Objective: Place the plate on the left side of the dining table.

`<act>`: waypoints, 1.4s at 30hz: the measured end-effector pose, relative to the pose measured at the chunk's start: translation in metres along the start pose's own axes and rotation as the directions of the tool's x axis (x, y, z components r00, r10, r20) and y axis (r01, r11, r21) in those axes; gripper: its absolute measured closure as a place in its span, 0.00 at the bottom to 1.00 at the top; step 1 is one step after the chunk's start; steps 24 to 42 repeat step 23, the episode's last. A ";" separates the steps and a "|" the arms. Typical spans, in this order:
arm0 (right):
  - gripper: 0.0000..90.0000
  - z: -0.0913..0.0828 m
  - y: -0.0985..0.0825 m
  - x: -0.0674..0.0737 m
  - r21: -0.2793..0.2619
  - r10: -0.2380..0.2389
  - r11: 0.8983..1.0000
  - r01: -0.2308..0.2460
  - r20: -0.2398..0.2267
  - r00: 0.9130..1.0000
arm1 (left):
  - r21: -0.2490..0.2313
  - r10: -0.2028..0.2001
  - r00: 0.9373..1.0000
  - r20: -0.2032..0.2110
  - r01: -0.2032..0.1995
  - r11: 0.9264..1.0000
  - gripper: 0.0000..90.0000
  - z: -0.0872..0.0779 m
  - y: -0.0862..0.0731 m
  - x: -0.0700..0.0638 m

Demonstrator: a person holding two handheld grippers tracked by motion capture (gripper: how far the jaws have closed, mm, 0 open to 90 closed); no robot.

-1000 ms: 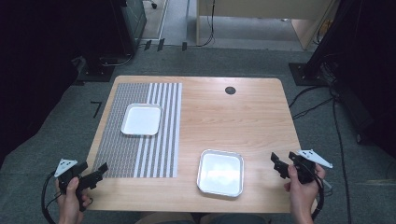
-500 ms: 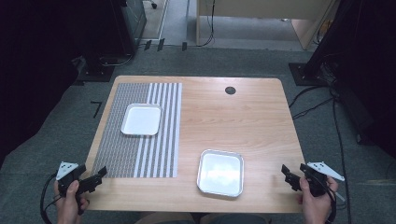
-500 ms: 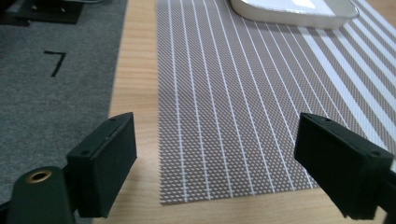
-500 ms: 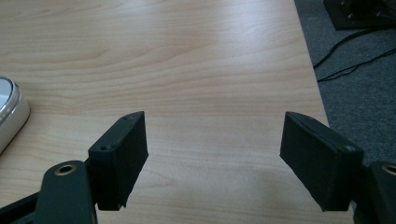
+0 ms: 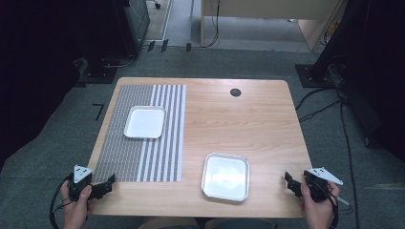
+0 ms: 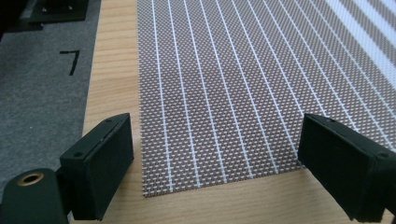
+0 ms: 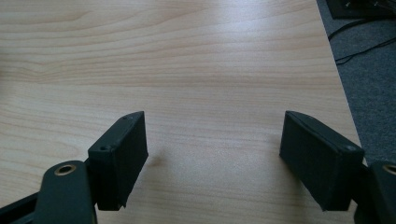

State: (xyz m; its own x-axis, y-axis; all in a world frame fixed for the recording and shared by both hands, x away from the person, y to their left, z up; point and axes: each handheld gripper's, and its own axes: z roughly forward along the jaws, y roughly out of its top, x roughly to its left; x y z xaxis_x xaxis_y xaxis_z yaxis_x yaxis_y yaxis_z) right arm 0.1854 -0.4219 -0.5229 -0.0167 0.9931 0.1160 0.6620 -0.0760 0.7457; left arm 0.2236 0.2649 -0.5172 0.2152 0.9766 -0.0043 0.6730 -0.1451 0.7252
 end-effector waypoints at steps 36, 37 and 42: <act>0.21 0.004 -0.001 0.009 0.020 -0.069 0.997 0.068 0.050 0.996 | -0.029 0.007 1.000 0.007 -0.007 1.000 0.10 0.000 -0.004 0.000; 0.21 0.004 -0.001 0.009 0.020 -0.069 0.997 0.068 0.050 0.996 | -0.029 0.007 1.000 0.007 -0.007 1.000 0.10 0.000 -0.004 0.000; 0.21 0.004 -0.001 0.009 0.020 -0.069 0.997 0.068 0.050 0.996 | -0.029 0.007 1.000 0.007 -0.007 1.000 0.10 0.000 -0.004 0.000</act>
